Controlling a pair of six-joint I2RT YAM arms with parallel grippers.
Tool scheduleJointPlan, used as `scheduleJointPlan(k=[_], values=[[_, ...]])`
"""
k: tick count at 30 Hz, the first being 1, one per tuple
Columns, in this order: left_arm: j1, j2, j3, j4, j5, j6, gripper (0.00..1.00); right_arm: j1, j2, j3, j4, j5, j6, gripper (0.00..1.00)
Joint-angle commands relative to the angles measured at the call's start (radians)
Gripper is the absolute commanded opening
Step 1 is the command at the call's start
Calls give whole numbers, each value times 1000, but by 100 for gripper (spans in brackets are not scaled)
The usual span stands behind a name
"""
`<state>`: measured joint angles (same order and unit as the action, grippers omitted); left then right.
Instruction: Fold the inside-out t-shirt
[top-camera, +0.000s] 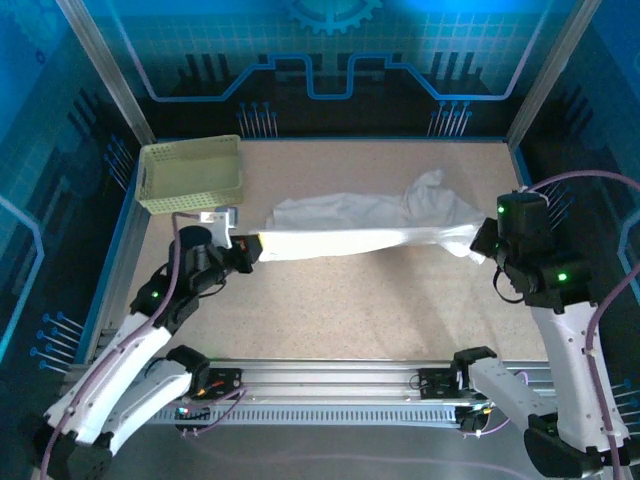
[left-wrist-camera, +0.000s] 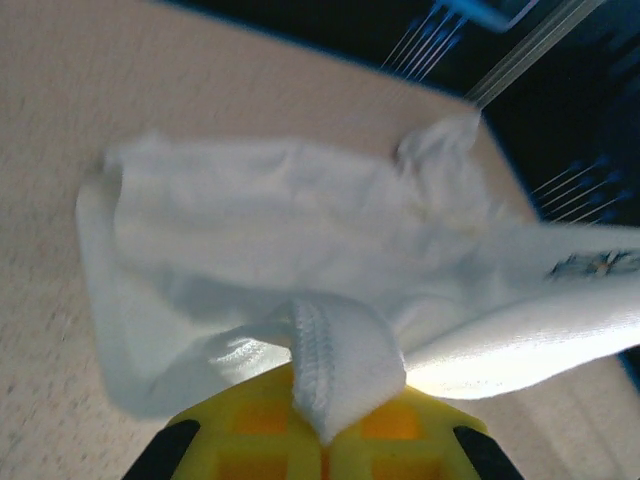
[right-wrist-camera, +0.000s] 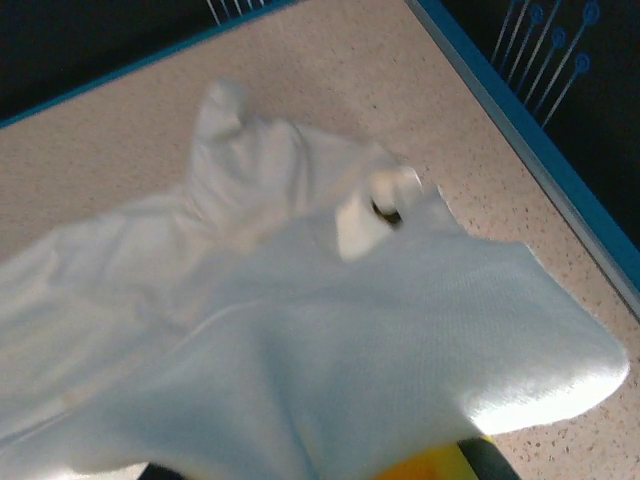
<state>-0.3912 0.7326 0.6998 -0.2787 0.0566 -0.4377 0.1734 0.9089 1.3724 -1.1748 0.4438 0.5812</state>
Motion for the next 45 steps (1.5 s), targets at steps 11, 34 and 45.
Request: scheduleJointPlan(k=[11, 34, 45], values=[[83, 856, 424, -284, -108, 8, 1, -41, 505, -63, 156, -171, -160, 0], [102, 1048, 506, -330, -155, 28, 7, -131, 693, -85, 334, -292, -194, 58], [123, 1050, 503, -317, -131, 14, 8, -197, 624, -260, 431, -304, -176, 56]])
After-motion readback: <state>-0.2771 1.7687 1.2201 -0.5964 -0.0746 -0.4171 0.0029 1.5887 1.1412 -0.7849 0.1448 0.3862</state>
